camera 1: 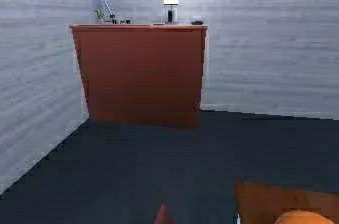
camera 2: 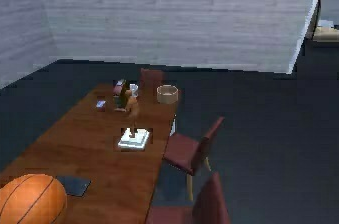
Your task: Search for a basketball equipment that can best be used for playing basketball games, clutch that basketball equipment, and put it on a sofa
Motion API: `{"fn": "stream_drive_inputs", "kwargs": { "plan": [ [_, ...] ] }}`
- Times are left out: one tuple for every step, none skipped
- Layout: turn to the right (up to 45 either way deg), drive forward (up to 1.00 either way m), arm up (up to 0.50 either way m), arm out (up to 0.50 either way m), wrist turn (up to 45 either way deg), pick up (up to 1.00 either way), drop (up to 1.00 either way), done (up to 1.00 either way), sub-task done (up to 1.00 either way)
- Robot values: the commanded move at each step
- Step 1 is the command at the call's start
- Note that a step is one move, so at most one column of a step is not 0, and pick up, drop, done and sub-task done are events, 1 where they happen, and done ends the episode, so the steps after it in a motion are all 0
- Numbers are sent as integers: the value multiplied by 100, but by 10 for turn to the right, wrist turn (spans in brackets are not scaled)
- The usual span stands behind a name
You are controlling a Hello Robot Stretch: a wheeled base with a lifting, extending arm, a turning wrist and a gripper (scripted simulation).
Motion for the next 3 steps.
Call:
{"fn": "stream_drive_inputs", "kwargs": {
  "plan": [
    [-390,0,0,0,0,0,0,0,0],
    [0,0,50,0,0,0,0,0,0],
    [0,0,34,0,0,0,0,0,0]
  ]
}}
